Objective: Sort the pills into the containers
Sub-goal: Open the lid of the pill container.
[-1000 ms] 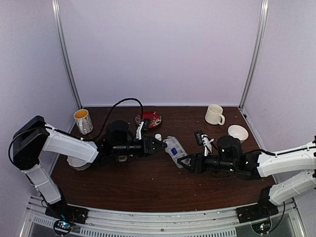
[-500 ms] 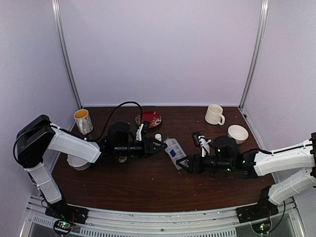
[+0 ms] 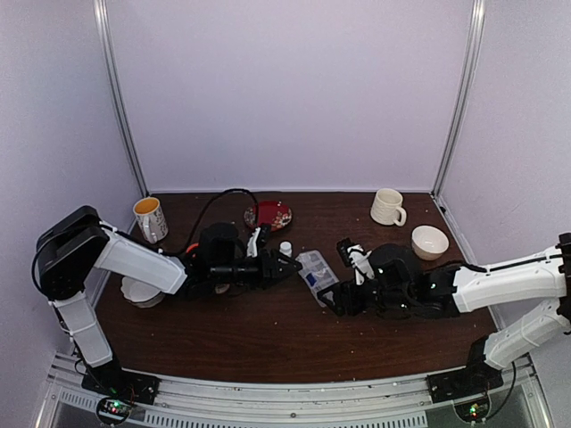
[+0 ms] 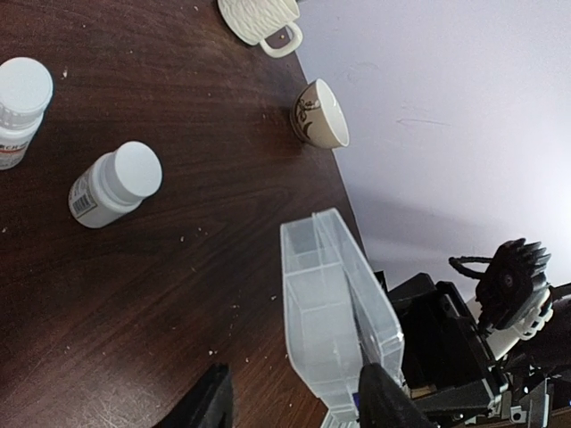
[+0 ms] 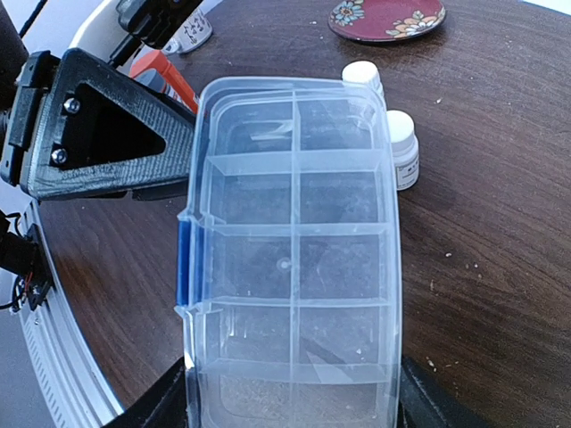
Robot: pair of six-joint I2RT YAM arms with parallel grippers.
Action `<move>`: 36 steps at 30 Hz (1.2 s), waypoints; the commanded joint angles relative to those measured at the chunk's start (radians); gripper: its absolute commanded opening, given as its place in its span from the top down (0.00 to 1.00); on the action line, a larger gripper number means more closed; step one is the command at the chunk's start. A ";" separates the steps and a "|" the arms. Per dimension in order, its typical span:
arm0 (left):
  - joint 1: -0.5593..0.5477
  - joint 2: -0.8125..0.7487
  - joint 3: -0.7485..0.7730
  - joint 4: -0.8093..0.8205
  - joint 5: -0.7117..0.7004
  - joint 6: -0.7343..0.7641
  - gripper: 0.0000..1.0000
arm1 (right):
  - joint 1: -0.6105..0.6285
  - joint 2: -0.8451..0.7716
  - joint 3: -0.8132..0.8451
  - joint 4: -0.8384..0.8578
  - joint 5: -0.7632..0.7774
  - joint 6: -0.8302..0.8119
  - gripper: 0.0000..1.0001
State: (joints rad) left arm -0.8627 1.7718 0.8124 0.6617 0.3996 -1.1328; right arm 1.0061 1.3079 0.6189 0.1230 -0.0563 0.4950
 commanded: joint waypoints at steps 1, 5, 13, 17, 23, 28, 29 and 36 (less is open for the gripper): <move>-0.005 0.025 0.025 0.040 -0.004 -0.023 0.48 | 0.052 0.012 0.058 0.058 -0.065 -0.085 0.32; -0.004 0.037 0.027 0.066 0.001 -0.033 0.51 | 0.055 0.025 0.055 0.080 -0.077 -0.069 0.31; -0.005 0.061 0.016 0.114 0.003 -0.059 0.79 | 0.054 0.044 0.041 0.137 -0.106 0.008 0.31; -0.004 0.053 0.010 0.090 -0.003 -0.038 0.80 | 0.048 0.027 0.032 0.128 -0.072 0.043 0.14; -0.005 0.040 0.005 0.059 -0.003 -0.027 0.80 | 0.040 0.022 0.066 0.042 -0.025 0.022 0.01; -0.008 0.025 0.016 0.004 -0.011 0.001 0.80 | 0.050 0.060 0.127 -0.059 -0.004 -0.028 0.00; -0.008 0.021 0.020 -0.016 -0.015 0.009 0.80 | 0.056 0.067 0.141 -0.073 -0.005 -0.040 0.00; -0.013 0.011 0.035 -0.055 -0.016 0.026 0.80 | 0.085 0.174 0.249 -0.265 0.117 -0.091 0.00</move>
State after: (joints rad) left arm -0.8688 1.8118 0.8143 0.6117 0.3958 -1.1423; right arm 1.0786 1.4265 0.8192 0.0002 -0.0368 0.4496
